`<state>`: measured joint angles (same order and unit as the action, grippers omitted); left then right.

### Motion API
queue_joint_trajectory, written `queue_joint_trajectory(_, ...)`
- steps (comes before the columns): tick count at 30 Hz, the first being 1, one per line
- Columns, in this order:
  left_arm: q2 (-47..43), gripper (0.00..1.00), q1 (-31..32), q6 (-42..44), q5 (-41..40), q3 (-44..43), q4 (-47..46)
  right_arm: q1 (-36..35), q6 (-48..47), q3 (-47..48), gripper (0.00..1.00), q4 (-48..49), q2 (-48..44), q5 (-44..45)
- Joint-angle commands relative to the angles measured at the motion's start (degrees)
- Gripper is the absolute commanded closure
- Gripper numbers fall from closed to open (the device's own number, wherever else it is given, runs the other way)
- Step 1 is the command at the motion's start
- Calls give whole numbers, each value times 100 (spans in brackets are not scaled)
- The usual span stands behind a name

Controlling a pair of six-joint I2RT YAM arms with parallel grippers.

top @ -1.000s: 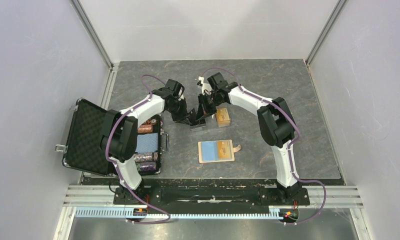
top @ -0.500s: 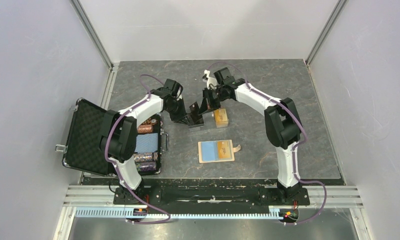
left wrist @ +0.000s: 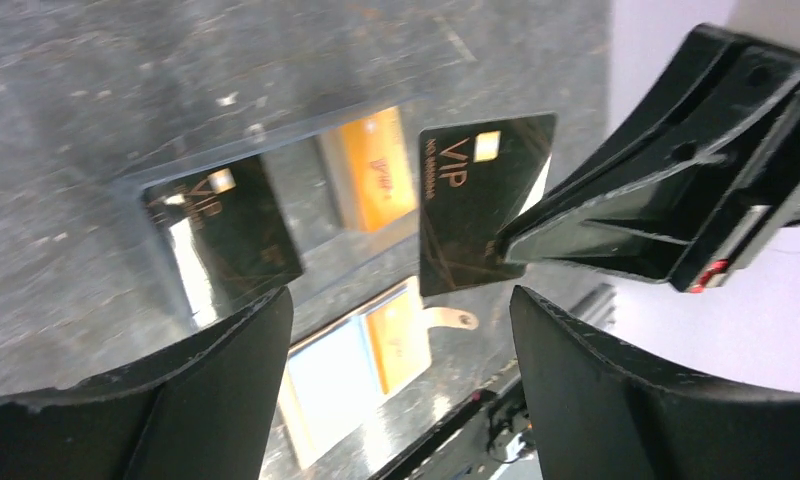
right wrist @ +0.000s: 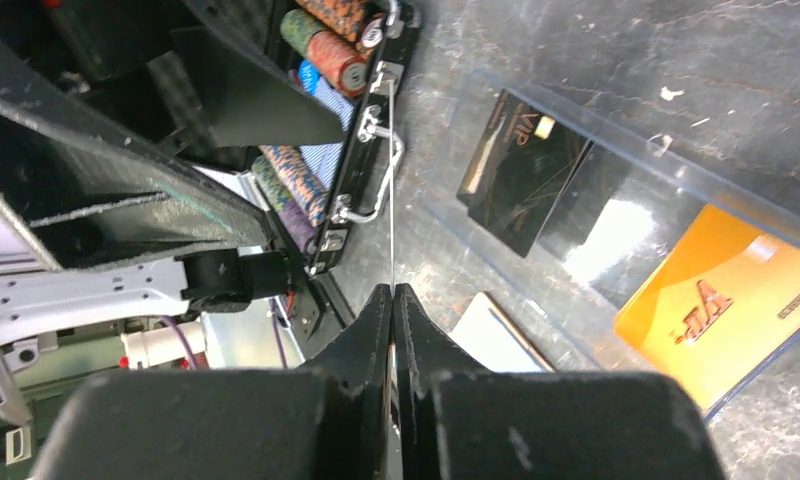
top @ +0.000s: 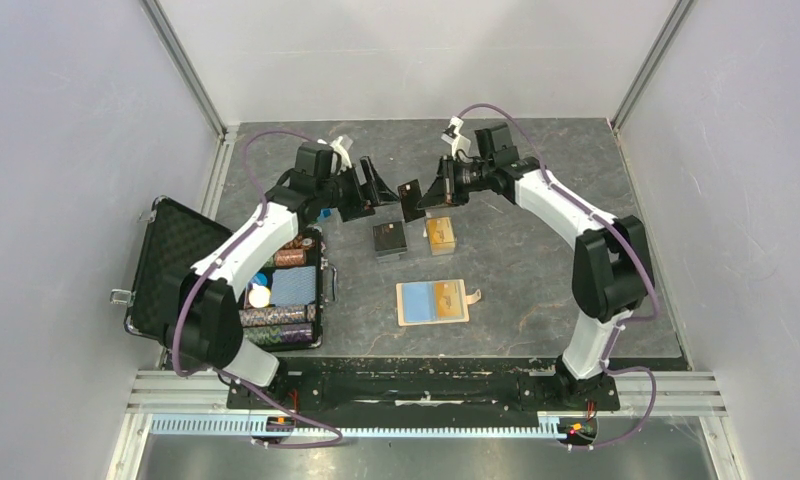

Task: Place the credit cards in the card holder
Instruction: Insert the credit card into the card holder.

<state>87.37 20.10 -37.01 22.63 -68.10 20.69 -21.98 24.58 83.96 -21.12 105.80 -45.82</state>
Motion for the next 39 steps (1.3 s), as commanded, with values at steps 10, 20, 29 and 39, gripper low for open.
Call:
queue_joint_trajectory(10, 80, 24, 59, -2182, 1937, 1184, -3937, 159, 1536, -1221, 100, 2055, -1267, -937)
queue_joint_trajectory(20, 179, 86, 291, -2908, 2336, 1437, -5302, 159, 1662, -1768, 100, 2335, -1524, -995)
queue_joint_trajectory(29, -156, 98, 310, -2917, 2210, 1726, -5395, 286, 1907, -2310, 28, 3012, -1938, -971)
queue_joint_trajectory(39, -398, 98, 310, -3218, 2370, 2023, -5953, 366, 4559, -3550, 51, 6846, -2027, -1398)
